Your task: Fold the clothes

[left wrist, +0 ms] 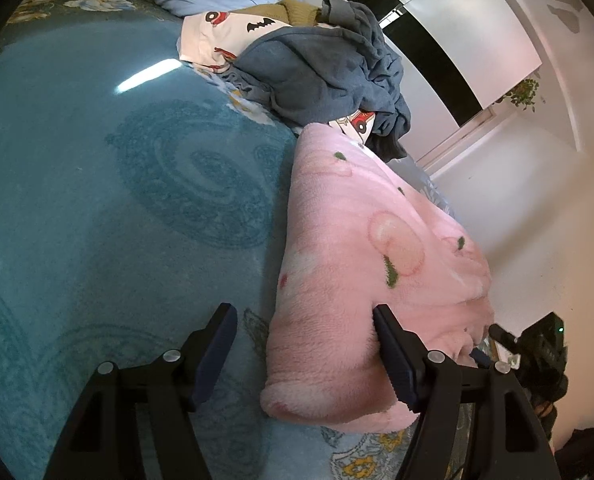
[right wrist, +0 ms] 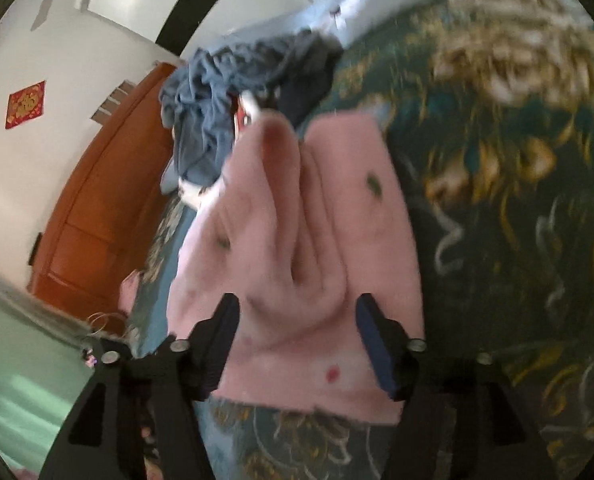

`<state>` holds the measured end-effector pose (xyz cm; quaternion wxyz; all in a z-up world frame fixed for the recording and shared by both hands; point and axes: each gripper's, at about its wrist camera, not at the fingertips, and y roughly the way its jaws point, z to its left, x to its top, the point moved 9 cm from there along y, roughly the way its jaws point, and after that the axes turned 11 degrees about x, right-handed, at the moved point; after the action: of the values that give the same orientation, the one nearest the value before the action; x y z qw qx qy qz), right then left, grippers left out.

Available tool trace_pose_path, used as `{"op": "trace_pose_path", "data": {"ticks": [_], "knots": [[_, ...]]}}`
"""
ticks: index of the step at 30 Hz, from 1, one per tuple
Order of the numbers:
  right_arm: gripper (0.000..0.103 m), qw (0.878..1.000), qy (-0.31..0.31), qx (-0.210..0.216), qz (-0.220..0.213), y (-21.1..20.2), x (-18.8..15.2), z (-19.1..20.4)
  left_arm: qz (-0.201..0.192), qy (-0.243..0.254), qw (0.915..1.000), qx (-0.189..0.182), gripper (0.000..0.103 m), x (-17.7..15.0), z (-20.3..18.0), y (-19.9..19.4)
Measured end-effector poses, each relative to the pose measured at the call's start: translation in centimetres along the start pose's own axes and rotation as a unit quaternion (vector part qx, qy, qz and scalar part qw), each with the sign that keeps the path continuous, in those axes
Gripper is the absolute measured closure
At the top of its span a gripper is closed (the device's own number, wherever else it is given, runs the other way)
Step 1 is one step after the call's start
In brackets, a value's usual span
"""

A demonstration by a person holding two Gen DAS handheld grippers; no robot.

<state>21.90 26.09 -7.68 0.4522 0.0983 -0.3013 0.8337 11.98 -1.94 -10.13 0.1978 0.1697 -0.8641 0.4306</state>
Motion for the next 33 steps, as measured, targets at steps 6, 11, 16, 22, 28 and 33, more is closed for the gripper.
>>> {"op": "trace_pose_path", "data": {"ticks": [6, 11, 16, 22, 28, 33], "knots": [[0.040, 0.998, 0.038, 0.042, 0.023, 0.5, -1.5, -0.7, 0.001, -0.003, 1.0000, -0.004, 0.030, -0.1, 0.1, -0.2], [0.037, 0.997, 0.051, 0.049, 0.030, 2.0, -1.6, -0.6, 0.001, -0.006, 1.0000, -0.007, 0.030, -0.1, 0.1, -0.2], [0.068, 0.999, 0.016, 0.039, 0.024, 2.4, -1.3, 1.4, 0.001, -0.008, 0.9999, -0.009, 0.030, -0.2, 0.1, -0.3], [0.071, 0.995, -0.029, 0.093, -0.033, -1.9, 0.2, 5.3, 0.005, -0.003, 0.9992, -0.039, 0.028, -0.3, -0.7, -0.8], [0.071, 0.999, 0.033, 0.026, -0.035, -3.1, -1.4, -1.1, 0.019, 0.018, 0.9990, -0.036, 0.027, -0.9, -1.5, -0.3], [0.066, 0.994, 0.091, 0.041, -0.036, -2.9, -2.8, -3.5, 0.020, 0.017, 0.9992, -0.031, 0.027, -0.9, -1.5, -0.5]]}}
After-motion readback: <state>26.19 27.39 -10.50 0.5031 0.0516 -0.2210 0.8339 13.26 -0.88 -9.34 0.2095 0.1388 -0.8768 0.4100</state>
